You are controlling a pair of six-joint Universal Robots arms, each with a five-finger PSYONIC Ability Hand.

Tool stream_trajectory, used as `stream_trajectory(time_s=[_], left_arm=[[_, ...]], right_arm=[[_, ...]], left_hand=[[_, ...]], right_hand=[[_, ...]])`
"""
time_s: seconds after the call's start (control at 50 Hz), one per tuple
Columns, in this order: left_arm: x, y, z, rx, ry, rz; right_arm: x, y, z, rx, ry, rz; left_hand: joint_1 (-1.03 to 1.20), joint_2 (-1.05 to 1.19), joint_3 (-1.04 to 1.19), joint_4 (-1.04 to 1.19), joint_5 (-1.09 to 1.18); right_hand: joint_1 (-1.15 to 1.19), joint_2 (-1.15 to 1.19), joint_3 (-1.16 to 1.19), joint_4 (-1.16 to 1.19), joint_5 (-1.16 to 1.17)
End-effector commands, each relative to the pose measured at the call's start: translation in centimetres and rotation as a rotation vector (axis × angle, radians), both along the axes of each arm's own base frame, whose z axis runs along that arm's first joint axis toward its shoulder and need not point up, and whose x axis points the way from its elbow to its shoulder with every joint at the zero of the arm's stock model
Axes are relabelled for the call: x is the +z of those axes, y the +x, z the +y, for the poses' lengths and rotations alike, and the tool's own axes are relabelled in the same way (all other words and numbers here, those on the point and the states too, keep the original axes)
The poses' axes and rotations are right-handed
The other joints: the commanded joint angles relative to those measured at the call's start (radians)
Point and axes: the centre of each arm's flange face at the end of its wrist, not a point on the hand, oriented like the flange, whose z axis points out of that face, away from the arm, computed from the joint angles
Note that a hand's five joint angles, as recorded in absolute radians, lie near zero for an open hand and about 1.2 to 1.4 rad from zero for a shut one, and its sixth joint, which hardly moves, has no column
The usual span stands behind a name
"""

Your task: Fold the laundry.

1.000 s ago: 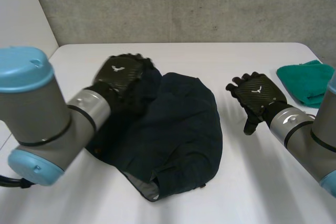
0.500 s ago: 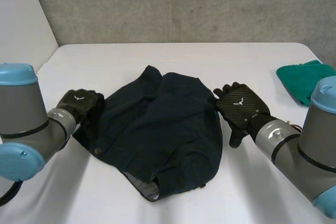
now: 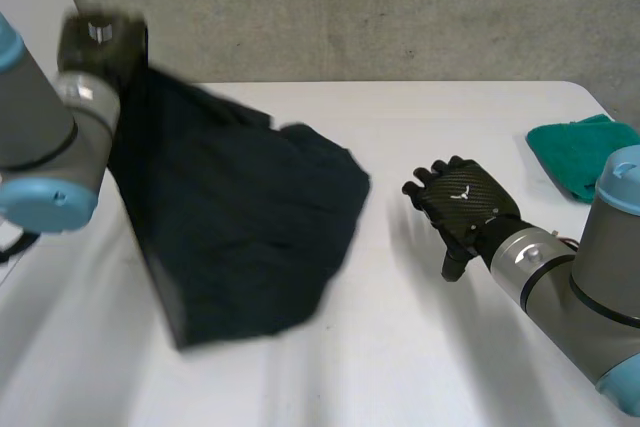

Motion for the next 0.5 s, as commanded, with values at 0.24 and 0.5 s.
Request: stream_trajectory(time_s=[0.24,0.5], left_arm=[[-2.5,-18.8,16.4,-0.716,-0.092,0.022],[-8.1,-21.0,22.3,-0.859,0.048,-0.035]], right_arm=[[2.8,-3.7,-3.9,-0.249,-0.096,-0.016],[4.5,-7.4,-7.7,-0.381,-0.177,-0.041]], left_hand=[[0.262,0.202,0.208,0.198,0.237],[-0.88,-0.939,-0.933,-0.943,-0.904]], right_hand=[[-0.029,-0.048,-0.041,-0.036,-0.05],[-0.029,-0.048,-0.041,-0.036,-0.05]])
